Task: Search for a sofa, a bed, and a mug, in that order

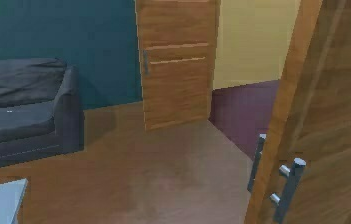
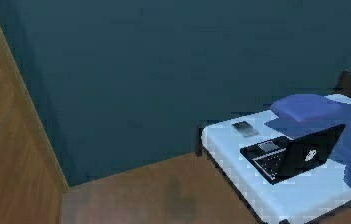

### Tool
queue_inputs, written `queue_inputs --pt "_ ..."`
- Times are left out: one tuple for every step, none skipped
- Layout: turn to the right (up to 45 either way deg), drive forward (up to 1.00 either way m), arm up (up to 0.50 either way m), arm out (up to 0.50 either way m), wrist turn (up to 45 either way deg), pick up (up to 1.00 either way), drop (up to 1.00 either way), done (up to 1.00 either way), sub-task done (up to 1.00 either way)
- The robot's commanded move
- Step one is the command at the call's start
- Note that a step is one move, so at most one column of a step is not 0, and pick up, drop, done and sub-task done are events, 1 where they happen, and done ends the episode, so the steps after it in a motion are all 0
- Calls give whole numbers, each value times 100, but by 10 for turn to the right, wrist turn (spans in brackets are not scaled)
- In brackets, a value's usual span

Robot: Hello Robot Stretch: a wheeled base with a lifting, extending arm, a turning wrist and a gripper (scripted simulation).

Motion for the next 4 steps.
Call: queue_inputs --pt "-120 0 0 0 0 0 0 0 0" --pt "0 90 0 0 0 0 0 0 0" --pt "-300 0 0 0 0 0 0 0 0" --pt "0 80 0 0 0 0 0 0 0"
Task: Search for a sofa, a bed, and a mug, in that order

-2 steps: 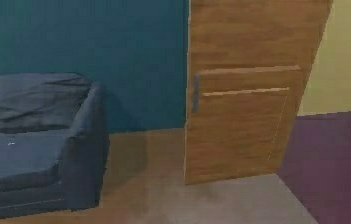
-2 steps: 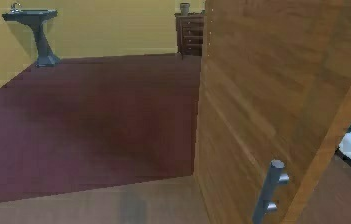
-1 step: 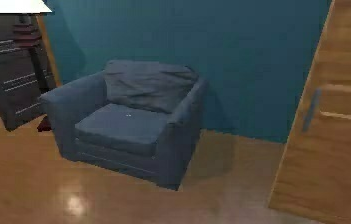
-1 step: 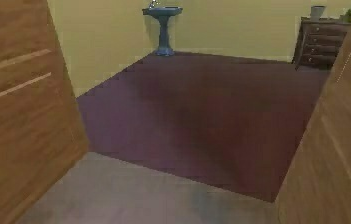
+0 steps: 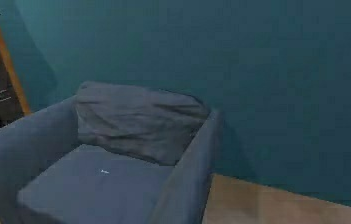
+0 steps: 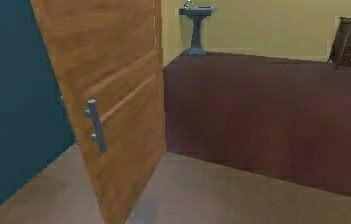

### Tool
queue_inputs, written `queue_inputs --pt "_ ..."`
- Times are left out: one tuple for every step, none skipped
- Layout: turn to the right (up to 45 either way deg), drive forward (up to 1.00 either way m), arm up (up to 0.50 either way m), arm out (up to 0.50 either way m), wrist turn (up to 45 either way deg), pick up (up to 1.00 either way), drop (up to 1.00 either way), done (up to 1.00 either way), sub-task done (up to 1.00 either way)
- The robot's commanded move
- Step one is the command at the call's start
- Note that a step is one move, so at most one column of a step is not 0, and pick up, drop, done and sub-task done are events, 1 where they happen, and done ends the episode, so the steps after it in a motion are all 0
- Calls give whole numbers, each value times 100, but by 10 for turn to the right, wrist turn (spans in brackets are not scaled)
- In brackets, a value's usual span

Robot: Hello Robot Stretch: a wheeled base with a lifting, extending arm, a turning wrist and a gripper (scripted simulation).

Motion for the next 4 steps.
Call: queue_inputs --pt "-450 0 0 0 0 0 0 0 0" --pt "-240 0 0 0 0 0 0 0 0" --pt "0 100 0 0 0 0 0 0 0" --pt "0 100 0 0 0 0 0 0 0"
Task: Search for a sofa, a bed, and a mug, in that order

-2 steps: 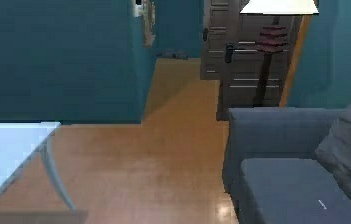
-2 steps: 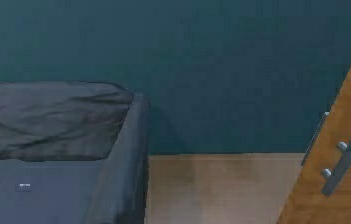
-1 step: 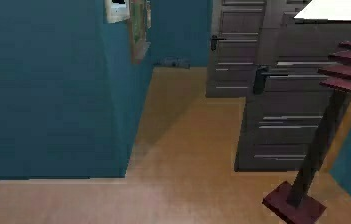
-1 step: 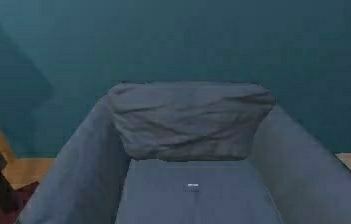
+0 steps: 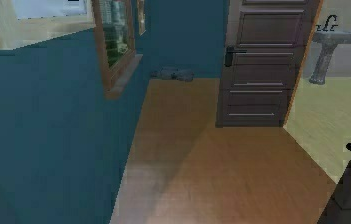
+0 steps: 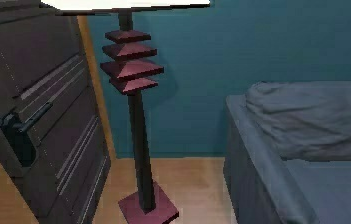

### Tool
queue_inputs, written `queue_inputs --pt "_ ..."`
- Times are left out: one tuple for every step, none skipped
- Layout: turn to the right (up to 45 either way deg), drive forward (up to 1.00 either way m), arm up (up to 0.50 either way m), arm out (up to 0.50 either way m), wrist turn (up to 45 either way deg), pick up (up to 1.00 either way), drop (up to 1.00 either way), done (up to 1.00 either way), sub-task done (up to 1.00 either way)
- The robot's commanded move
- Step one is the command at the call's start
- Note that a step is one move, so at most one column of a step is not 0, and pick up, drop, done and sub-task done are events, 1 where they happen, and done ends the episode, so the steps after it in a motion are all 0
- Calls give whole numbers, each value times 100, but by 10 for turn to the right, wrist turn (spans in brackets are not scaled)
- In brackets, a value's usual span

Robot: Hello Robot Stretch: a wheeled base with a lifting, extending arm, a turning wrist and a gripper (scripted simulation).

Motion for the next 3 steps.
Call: queue_inputs --pt "-30 0 0 0 0 0 0 0 0" --pt "0 70 0 0 0 0 0 0 0" --pt "450 0 0 0 0 0 0 0 0"
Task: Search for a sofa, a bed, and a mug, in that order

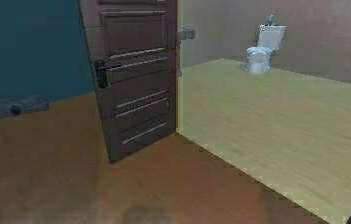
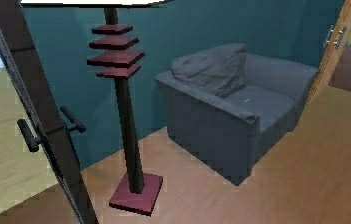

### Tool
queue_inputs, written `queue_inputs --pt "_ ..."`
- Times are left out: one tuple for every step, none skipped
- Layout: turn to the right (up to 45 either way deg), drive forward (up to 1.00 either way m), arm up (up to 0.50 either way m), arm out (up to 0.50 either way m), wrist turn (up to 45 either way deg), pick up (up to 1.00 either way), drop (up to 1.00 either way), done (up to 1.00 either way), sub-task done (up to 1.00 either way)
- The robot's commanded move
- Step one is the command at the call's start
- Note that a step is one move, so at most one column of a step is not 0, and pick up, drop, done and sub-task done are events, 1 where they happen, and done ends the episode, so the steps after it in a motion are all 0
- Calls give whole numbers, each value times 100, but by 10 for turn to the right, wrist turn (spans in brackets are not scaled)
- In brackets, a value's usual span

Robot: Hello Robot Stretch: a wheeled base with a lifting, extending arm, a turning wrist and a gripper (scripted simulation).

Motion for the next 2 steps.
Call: queue_inputs --pt "90 0 0 0 0 0 0 0 0" --pt "0 55 0 0 0 0 0 0 0"
